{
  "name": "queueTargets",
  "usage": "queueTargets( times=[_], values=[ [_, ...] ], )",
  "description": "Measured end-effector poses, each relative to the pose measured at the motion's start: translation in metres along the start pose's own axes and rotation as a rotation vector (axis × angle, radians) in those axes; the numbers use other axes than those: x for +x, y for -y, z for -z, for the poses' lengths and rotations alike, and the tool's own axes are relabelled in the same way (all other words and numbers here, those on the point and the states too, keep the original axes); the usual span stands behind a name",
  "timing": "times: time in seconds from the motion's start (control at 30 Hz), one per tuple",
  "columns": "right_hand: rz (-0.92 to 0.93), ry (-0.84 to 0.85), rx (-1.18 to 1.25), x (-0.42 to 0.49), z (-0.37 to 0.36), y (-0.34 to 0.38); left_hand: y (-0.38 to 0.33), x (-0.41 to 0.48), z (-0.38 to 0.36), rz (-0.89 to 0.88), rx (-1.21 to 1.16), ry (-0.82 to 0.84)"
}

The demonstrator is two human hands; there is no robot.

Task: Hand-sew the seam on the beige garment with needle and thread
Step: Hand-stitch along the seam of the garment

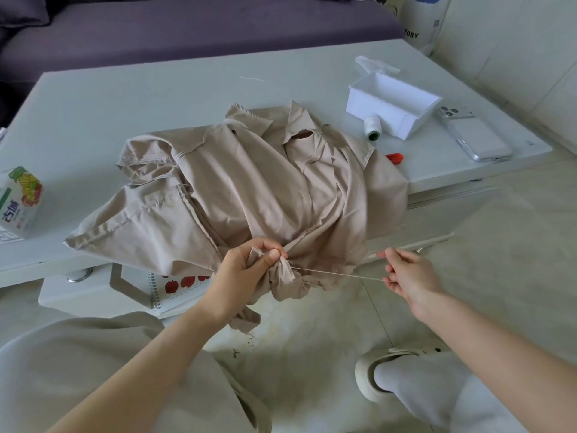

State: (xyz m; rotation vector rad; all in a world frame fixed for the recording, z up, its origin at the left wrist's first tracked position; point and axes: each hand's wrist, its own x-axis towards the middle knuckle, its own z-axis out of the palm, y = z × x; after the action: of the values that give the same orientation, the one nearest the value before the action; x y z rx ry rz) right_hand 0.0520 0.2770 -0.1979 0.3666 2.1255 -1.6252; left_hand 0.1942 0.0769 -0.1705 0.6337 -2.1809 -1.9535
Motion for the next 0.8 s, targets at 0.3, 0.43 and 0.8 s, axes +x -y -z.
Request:
queueTargets(
  times=[0.3, 0.43, 0.8],
  values=[
    [0.173, -0.012, -0.073, -0.009, -0.023, 0.004, 0.002, 0.002, -0.004, 0.045, 0.044, 0.026],
    [0.155, 0.32, 0.254, -0.033, -0.031, 0.025, 0.003, 0.002, -0.004, 0.041, 0.066, 0.046],
    [0.502, 0.314, -0.331, -0.018, 0.016, -0.01, 0.006, 0.002, -0.005, 0.058, 0.095, 0.048]
  ],
)
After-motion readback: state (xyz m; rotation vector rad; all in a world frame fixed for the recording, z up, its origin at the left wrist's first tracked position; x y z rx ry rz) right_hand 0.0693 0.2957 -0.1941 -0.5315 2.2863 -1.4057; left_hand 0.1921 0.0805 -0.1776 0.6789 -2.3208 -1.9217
